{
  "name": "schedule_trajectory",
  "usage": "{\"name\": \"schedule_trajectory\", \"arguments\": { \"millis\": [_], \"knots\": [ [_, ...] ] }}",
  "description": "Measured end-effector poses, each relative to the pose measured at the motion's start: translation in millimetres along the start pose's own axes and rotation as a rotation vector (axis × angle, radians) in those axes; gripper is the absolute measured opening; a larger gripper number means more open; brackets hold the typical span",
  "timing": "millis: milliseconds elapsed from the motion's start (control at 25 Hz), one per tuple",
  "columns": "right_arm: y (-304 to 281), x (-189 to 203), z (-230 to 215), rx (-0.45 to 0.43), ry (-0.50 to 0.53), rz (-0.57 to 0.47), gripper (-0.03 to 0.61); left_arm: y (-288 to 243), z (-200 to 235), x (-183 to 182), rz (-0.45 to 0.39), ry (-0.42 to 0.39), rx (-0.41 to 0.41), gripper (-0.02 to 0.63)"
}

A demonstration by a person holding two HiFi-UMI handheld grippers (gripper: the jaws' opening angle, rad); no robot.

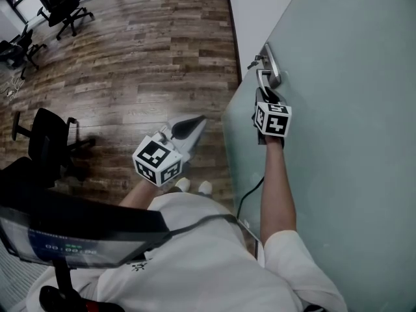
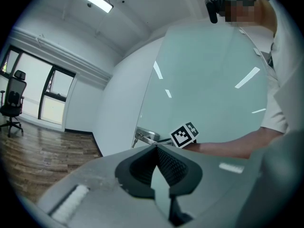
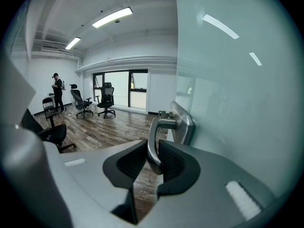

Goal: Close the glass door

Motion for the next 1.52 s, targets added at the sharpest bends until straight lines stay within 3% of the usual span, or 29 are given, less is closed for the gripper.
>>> {"name": "schedule_trajectory", "arguments": {
  "millis": [480,760,840,960,1520],
  "knots": [
    [-7.3,0.8,9.5,-0.044,0.026,-0.015,0.087,5.3,5.2,1.5,-0.007,0.014,-0.032,0.003],
    [10.5,16.8,61.7,-0.049,0.048,-0.020,0.091,58.3,13.4,32.3,-0.024,0.032,-0.012,0.002],
    [13.0,11.2,64.0,-0.057,0.053,-0.020,0.091,62.7,13.4,31.6,-0.021,0.040,-0.019,0.003],
    [29.3,-3.1,104.8,-0.055,0.073,-0.022,0.091,108.5,20.8,29.9,-0.036,0.050,-0.028,0.003],
    [50.1,-0.8,156.7,-0.082,0.115,-0.038,0.092,176.6,-31.3,47.5,-0.070,0.082,-0.225,0.003]
  ]
}}
Point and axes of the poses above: the fingertips, and each gripper's own axes: y backward along the fingers, z to its left, x out of its underside, the point moved 5 cm from there along y, backward along the fingers, and after that the axes turned 4 degrees about z, right-handed, at the moved point
